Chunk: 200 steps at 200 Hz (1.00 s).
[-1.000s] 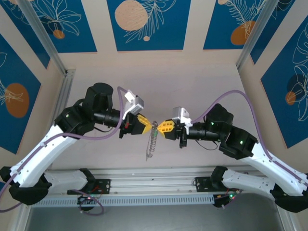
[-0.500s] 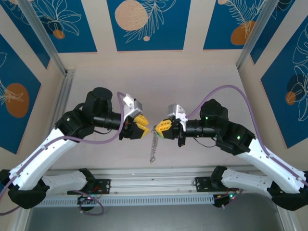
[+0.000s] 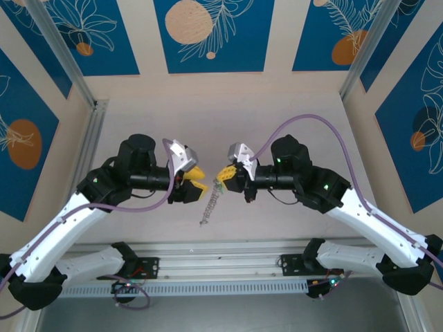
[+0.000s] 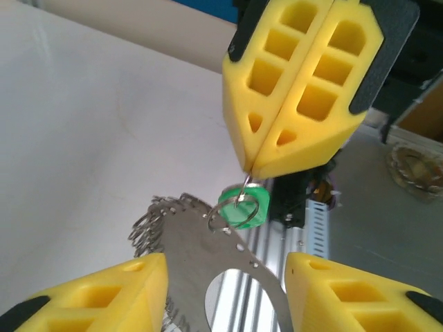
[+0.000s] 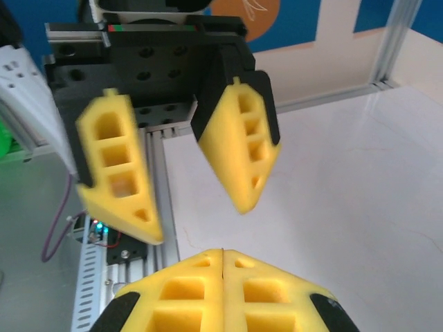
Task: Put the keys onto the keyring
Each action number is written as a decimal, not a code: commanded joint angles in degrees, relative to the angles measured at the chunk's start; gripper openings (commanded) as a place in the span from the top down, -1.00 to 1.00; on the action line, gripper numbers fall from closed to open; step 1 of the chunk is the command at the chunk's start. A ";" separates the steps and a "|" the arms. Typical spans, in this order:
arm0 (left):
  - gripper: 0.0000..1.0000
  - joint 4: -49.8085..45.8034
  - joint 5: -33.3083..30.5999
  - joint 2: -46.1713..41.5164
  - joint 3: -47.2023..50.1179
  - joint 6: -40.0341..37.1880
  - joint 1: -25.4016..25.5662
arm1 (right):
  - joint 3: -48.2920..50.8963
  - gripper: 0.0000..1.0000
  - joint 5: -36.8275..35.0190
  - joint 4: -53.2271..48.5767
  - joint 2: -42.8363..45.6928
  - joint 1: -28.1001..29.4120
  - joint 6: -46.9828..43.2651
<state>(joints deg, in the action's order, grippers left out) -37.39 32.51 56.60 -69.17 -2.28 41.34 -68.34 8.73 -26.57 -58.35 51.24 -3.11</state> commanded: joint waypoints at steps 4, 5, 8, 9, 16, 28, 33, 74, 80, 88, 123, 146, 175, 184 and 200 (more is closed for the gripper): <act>-0.34 2.21 -4.60 -2.59 2.78 2.08 -3.93 | -1.22 1.00 -3.60 2.69 -1.96 -2.23 1.27; -0.35 2.22 -4.71 -2.66 2.93 2.14 -4.09 | -1.16 1.00 -3.66 2.76 -2.13 -2.35 1.36; -0.36 2.35 -4.93 -3.03 3.31 2.23 -4.53 | -0.83 1.00 -3.77 3.26 -2.49 -2.60 1.62; -0.36 2.42 -5.06 -3.14 3.41 2.26 -4.70 | -0.74 1.00 -3.83 3.44 -2.66 -2.67 1.71; -0.38 2.64 -5.79 -3.73 4.24 2.37 -5.93 | 0.28 1.00 -4.07 4.66 -3.71 -3.26 2.23; -0.41 2.43 -7.92 -4.54 5.13 2.45 -7.32 | 2.07 1.00 -4.34 7.60 -5.81 -4.03 3.26; -0.43 2.26 -8.95 -4.65 5.41 2.50 -7.77 | 2.60 1.00 -4.30 8.59 -6.83 -4.27 3.68; -0.72 3.52 -9.87 -5.88 9.09 6.06 -12.62 | 2.89 1.00 -2.49 15.56 -16.04 -5.68 6.55; -0.78 3.72 -9.59 -5.85 9.50 6.83 -13.46 | 2.64 1.00 -2.36 16.17 -17.08 -5.80 6.91; -0.84 3.60 -9.57 -5.58 9.97 7.55 -14.59 | 2.51 1.00 -2.23 16.77 -18.33 -6.12 7.64; -0.90 3.28 -8.49 -2.95 12.17 9.77 -19.56 | 6.13 1.00 -2.23 18.94 -19.09 -8.28 13.14; -0.96 4.63 -7.40 -1.94 13.05 10.28 -21.24 | 12.14 1.00 -1.84 20.16 -17.67 -10.61 17.43; -1.00 5.97 -7.36 -0.60 13.18 10.43 -21.52 | 20.63 1.00 2.01 23.49 -17.04 -17.13 25.10; -1.00 6.23 -7.76 -0.34 13.25 10.44 -21.59 | 22.95 1.00 3.25 24.78 -17.13 -19.51 27.31; -1.00 6.66 -8.53 -0.25 13.27 10.43 -21.63 | 26.01 1.00 4.78 26.66 -17.51 -22.90 30.13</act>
<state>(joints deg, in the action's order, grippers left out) -32.95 23.88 56.14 -56.23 7.25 20.36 -45.76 9.13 -4.97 -76.93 32.29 19.25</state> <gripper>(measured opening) 0.997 0.053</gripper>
